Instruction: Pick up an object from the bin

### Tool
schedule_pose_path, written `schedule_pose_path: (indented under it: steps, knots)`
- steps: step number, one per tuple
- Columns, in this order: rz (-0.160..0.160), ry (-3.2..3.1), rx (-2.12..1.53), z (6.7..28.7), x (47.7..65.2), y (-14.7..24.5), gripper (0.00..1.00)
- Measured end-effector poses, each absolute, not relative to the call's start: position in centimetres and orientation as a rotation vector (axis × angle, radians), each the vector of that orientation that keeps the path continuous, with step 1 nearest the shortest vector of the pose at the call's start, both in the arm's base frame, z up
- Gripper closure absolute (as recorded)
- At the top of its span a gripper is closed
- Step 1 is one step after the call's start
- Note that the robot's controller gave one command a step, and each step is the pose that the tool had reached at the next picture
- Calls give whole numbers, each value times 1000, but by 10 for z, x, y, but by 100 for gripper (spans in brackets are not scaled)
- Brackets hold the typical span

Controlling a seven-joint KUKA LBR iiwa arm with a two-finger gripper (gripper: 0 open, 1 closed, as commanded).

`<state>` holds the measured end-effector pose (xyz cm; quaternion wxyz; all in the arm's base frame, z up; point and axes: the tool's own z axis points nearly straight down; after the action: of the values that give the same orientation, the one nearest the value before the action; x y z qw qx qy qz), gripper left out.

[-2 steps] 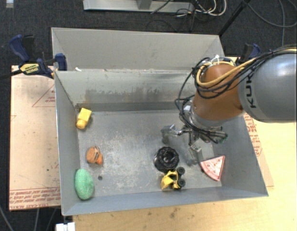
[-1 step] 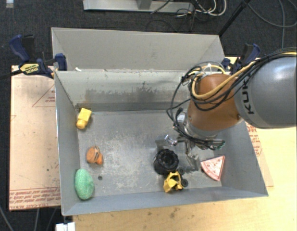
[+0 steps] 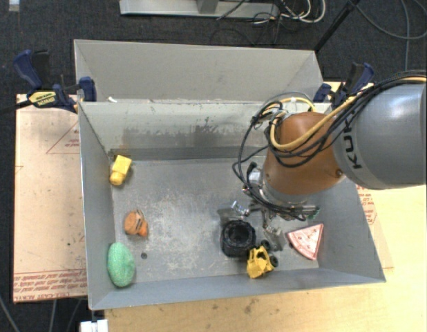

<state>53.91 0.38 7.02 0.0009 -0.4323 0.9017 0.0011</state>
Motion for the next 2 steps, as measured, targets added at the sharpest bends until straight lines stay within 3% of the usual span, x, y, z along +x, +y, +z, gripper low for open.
schedule_pose_path:
  steps: [1,2]
  knots:
    - [2,2745,-1522,71,506,23,100]
    - [1,2745,-1522,71,506,23,100]
